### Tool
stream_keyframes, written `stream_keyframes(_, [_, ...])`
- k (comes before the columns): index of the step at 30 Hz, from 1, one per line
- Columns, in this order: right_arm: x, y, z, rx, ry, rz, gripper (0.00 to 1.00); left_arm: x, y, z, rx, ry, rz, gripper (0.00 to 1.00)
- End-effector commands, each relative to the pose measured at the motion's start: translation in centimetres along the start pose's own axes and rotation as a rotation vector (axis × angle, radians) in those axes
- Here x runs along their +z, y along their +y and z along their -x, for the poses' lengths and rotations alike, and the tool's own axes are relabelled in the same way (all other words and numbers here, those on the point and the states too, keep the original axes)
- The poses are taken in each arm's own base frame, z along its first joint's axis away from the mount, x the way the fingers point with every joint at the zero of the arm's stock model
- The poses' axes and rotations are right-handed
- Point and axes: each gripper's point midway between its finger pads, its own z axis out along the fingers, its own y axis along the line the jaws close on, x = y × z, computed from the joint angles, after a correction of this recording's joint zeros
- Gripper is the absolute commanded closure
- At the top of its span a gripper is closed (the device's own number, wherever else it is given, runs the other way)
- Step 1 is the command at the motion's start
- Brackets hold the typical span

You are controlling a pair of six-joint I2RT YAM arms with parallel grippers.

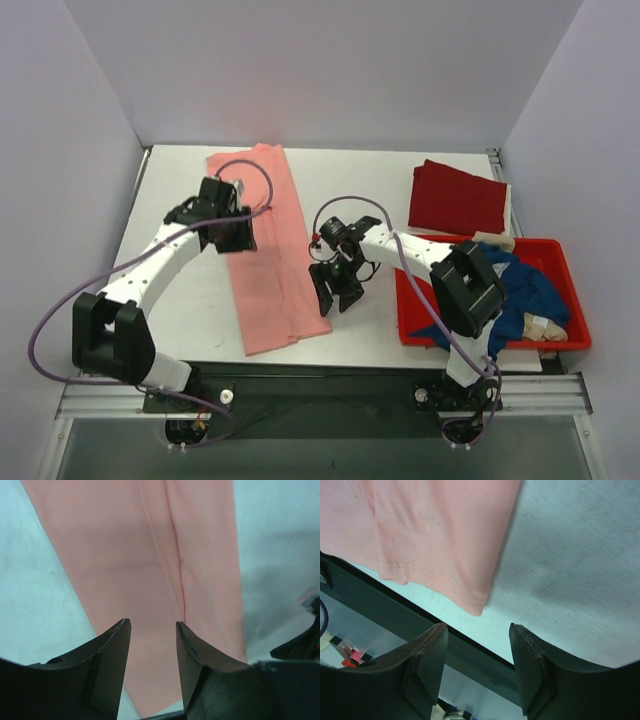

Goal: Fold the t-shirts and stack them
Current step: Rotate the tshirt 90 degrees, then grab the bottom of the folded rectangular tshirt with both arms

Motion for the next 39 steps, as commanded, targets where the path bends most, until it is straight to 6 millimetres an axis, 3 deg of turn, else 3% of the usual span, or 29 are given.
stream_keyframes(1, [0.2, 0.0, -1.9, -0.010, 0.059, -0.001, 0.48, -0.6, -0.2, -5.5, -0.091, 0.086, -0.002, 0.48])
stream_keyframes(2, [0.3, -0.1, -2.1, -0.008, 0.065, 0.000, 0.48, -0.2, -0.2, -8.3, -0.086, 0.143, 0.007, 0.48])
stream_keyframes(5, [0.7, -0.1, -3.3, -0.007, 0.100, 0.014, 0.49, -0.7, -0.9, -11.3, -0.122, 0.182, 0.004, 0.48])
stream_keyframes(6, [0.9, 0.0, -3.5, -0.012, 0.104, 0.018, 0.50, -0.6, -0.9, -13.4, -0.141, 0.223, 0.015, 0.48])
stream_keyframes(9, [1.5, 0.2, -3.9, -0.021, 0.113, 0.024, 0.51, -0.8, -0.5, -16.0, -0.193, 0.257, 0.018, 0.48])
stream_keyframes(19, [3.6, 1.4, -4.4, -0.042, 0.140, 0.035, 0.55, -2.9, 2.3, -19.9, -0.264, 0.294, 0.117, 0.48])
stream_keyframes(25, [4.5, 0.5, -4.3, -0.021, 0.147, -0.009, 0.60, -3.4, 2.2, -20.7, -0.293, 0.286, 0.086, 0.47])
stream_keyframes(34, [4.8, 0.1, -3.2, -0.021, 0.108, -0.038, 0.71, -2.6, 1.8, -24.0, -0.317, 0.398, 0.039, 0.47])
stream_keyframes(39, [4.9, 0.1, -3.1, -0.013, 0.102, -0.041, 0.82, -2.7, 2.3, -25.3, -0.314, 0.466, 0.073, 0.47])
